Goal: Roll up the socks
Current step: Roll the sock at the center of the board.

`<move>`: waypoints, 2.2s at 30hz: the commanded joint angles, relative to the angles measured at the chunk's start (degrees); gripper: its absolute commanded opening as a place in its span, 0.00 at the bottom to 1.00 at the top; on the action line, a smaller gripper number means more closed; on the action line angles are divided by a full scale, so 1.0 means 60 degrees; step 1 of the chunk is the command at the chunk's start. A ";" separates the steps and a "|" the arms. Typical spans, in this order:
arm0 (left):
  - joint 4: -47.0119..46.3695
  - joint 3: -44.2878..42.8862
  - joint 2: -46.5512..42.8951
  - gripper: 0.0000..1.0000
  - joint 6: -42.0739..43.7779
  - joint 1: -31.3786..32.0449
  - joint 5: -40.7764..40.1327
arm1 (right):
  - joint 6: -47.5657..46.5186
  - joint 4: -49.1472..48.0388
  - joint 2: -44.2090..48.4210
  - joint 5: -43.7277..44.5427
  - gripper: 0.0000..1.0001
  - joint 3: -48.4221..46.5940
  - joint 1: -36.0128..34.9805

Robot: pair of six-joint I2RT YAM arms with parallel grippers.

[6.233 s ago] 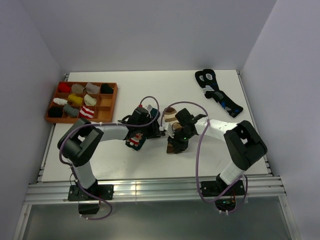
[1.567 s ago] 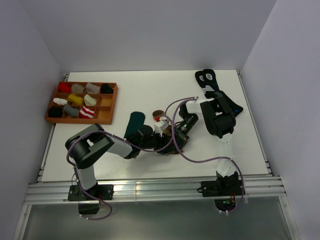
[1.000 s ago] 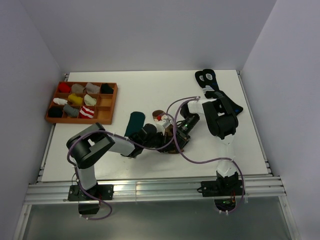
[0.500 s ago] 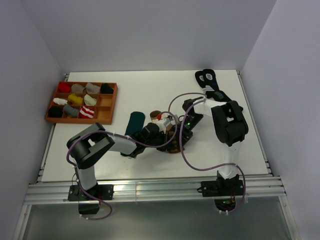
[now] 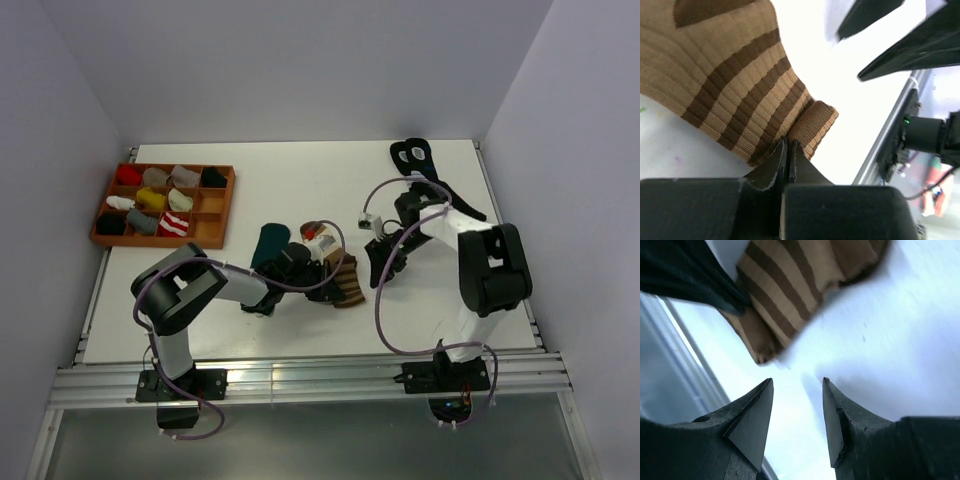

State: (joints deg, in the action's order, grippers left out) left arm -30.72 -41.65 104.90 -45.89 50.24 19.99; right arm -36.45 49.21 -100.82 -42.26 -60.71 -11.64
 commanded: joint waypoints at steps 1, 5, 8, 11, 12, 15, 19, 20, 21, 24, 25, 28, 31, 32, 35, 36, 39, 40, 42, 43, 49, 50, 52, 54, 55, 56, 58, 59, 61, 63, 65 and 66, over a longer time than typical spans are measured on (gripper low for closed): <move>0.0668 0.0437 0.0285 0.00 -0.0246 -0.0330 0.1015 | -0.0385 -0.1212 0.1621 0.0450 0.51 0.0726 0.0079; 0.1221 0.0030 0.0694 0.00 -0.0116 -0.0594 0.1677 | -0.1087 -0.1741 0.2811 0.0539 0.52 0.1605 -0.0052; 0.1837 -0.0381 0.0972 0.00 -0.0071 -0.0697 0.2247 | -0.1527 -0.2019 0.3573 0.0889 0.51 0.2117 -0.0447; 0.2336 -0.0689 0.1207 0.00 -0.0057 -0.0916 0.2760 | -0.1835 -0.2590 0.4422 0.1241 0.52 0.2877 -0.1207; 0.2627 -0.0777 0.1266 0.00 -0.0013 -0.0960 0.2907 | -0.1894 -0.3085 0.4686 0.1533 0.52 0.3128 -0.1413; 0.2980 -0.0997 0.1413 0.00 0.0103 -0.1151 0.3347 | -0.2215 -0.3920 0.5667 0.1988 0.53 0.4064 -0.2365; 0.3990 -0.1349 0.1530 0.00 0.0455 -0.1327 0.3524 | -0.2597 -0.4773 0.6620 0.2385 0.56 0.4844 -0.3230; 0.4311 -0.1480 0.1559 0.00 0.0528 -0.1356 0.3568 | -0.2670 -0.4803 0.6665 0.2385 0.56 0.4874 -0.3405; 0.4387 -0.1525 0.1588 0.00 0.0587 -0.1371 0.3626 | -0.2845 -0.4702 0.6666 0.2342 0.58 0.4845 -0.3465; 0.4899 -0.1774 0.1720 0.00 0.0821 -0.1415 0.3773 | -0.3007 -0.4526 0.6564 0.2107 0.59 0.4698 -0.3655; 0.5089 -0.1861 0.1793 0.00 0.0909 -0.1415 0.3730 | -0.3022 -0.4569 0.6563 0.2136 0.59 0.4713 -0.3743; 0.5573 -0.2140 0.2057 0.00 0.1071 -0.1430 0.3685 | -0.2978 -0.4876 0.6592 0.2414 0.59 0.4917 -0.4240; 0.5647 -0.2184 0.2204 0.00 0.1129 -0.1430 0.3700 | -0.2847 -0.5140 0.6534 0.2721 0.59 0.5123 -0.4870; 0.5676 -0.2185 0.2218 0.00 0.1130 -0.1430 0.3685 | -0.2745 -0.5227 0.6505 0.2838 0.59 0.5239 -0.5002; 0.5706 -0.2258 0.2262 0.00 0.1144 -0.1430 0.3700 | -0.2656 -0.5666 0.6417 0.3190 0.59 0.5473 -0.5588; 0.5735 -0.2272 0.2291 0.00 0.1159 -0.1444 0.3700 | -0.2656 -0.5769 0.6373 0.3495 0.59 0.5532 -0.5749; 0.5866 -0.2389 0.2292 0.00 0.1232 -0.1444 0.3700 | -0.2685 -0.6091 0.6153 0.3820 0.58 0.5679 -0.6175; 0.5954 -0.2433 0.2292 0.00 0.1247 -0.1444 0.3671 | -0.2685 -0.6179 0.6066 0.3966 0.58 0.5708 -0.6233; 0.6028 -0.2477 0.2233 0.00 0.1290 -0.1444 0.3627 | -0.2656 -0.6471 0.6007 0.4142 0.58 0.5753 -0.6351; 0.6057 -0.2492 0.2233 0.00 0.1291 -0.1444 0.3627 | -0.2656 -0.6575 0.5934 0.4288 0.57 0.5753 -0.6366; 0.6175 -0.2565 0.2262 0.00 0.1335 -0.1444 0.3626 | -0.2627 -0.7059 0.5977 0.4612 0.56 0.5855 -0.6439; 0.6175 -0.2551 0.2277 0.00 0.1349 -0.1444 0.3641 | -0.2656 -0.7016 0.5992 0.4583 0.56 0.5855 -0.6454; 0.6233 -0.2609 0.2292 0.00 0.1378 -0.1444 0.3612 | -0.2641 -0.6942 0.5905 0.4568 0.55 0.5797 -0.6483; 0.6233 -0.2624 0.2292 0.00 0.1379 -0.1444 0.3626 | -0.2641 -0.6913 0.5715 0.4582 0.53 0.5782 -0.6512; 0.6262 -0.2624 0.2321 0.00 0.1379 -0.1459 0.3612 | -0.2641 -0.6927 0.5656 0.4611 0.51 0.5782 -0.6541; 0.6263 -0.2653 0.2321 0.00 0.1393 -0.1444 0.3597 | -0.2627 -0.6942 0.5612 0.4670 0.50 0.5782 -0.6556; 0.6336 -0.2682 0.2335 0.00 0.1422 -0.1459 0.3583 | -0.2612 -0.6986 0.5509 0.4685 0.50 0.5782 -0.6600; 0.6336 -0.2697 0.2350 0.00 0.1423 -0.1473 0.3612 | -0.2598 -0.7000 0.5509 0.4700 0.50 0.5782 -0.6615; 0.6321 -0.2726 0.2365 0.00 0.1423 -0.1503 0.3670 | -0.2568 -0.7030 0.5450 0.4729 0.50 0.5738 -0.6644; 0.6380 -0.2770 0.2365 0.00 0.1437 -0.1503 0.3641 | -0.2524 -0.7030 0.5363 0.4773 0.50 0.5709 -0.6673; 0.6394 -0.2785 0.2336 0.00 0.1466 -0.1518 0.3699 | -0.2451 -0.7161 0.5217 0.4831 0.50 0.5665 -0.6703; 0.6409 -0.2785 0.2336 0.00 0.1481 -0.1518 0.3685 | -0.2436 -0.7191 0.5129 0.4889 0.50 0.5650 -0.6688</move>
State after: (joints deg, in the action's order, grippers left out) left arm 1.48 -59.57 115.98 -41.19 41.04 48.62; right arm -51.94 8.71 -68.60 -14.04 -26.20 -51.24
